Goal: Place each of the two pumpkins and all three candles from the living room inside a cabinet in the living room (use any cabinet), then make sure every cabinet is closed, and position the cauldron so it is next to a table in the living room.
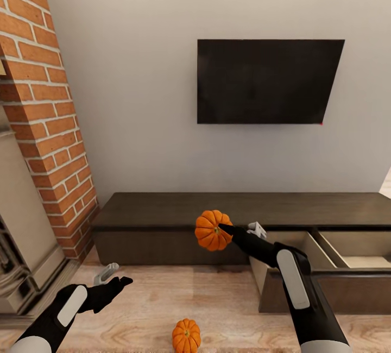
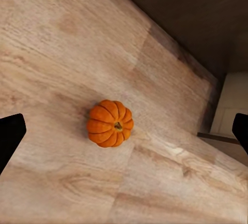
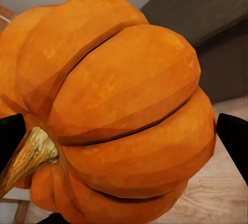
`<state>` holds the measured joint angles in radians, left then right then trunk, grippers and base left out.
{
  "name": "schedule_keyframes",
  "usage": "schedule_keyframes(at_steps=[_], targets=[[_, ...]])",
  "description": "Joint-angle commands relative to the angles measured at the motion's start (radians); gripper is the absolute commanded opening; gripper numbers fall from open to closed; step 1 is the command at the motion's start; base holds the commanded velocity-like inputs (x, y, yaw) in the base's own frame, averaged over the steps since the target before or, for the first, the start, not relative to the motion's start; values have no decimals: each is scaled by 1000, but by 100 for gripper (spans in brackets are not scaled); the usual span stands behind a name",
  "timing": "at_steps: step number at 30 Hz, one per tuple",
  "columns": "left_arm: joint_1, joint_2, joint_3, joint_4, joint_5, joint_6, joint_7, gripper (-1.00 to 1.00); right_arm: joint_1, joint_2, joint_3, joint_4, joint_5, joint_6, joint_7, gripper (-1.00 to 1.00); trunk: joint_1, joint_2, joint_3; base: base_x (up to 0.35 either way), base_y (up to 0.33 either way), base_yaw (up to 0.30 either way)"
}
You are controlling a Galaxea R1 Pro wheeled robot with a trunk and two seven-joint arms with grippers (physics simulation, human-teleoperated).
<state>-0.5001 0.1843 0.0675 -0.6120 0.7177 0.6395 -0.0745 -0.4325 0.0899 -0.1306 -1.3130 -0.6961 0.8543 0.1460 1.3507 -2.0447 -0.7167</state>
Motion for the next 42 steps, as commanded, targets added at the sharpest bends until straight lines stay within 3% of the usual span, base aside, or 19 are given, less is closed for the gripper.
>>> schedule_keyframes(at_steps=[1,25,28,30,32,36,42], targets=[[0,0,0,0,0,0,0,100,0,0,0,1,-3,0,0,-100,4,-7,-3,0,0,0],[0,-3,0,0,0,0,-1,100,0,1,4,1,-3,2,3,-100,96,-175,-78,0,0,0],[0,-3,0,0,0,1,-2,100,0,-2,39,-4,-3,6,39,-100,107,-196,-88,0,0,0],[0,-3,0,0,0,2,-3,100,0,-7,80,-8,-3,20,114,-100,107,-196,-88,0,0,0],[0,-3,0,0,0,3,-4,100,0,-7,96,-17,-3,33,166,-100,107,-196,-88,0,0,0],[0,-3,0,0,0,5,-5,100,0,-4,109,-36,-2,51,243,-100,111,-203,-91,0,0,0],[0,-3,0,0,1,5,-7,100,0,-3,112,-43,-2,55,260,-100,134,-245,-110,0,0,0]])
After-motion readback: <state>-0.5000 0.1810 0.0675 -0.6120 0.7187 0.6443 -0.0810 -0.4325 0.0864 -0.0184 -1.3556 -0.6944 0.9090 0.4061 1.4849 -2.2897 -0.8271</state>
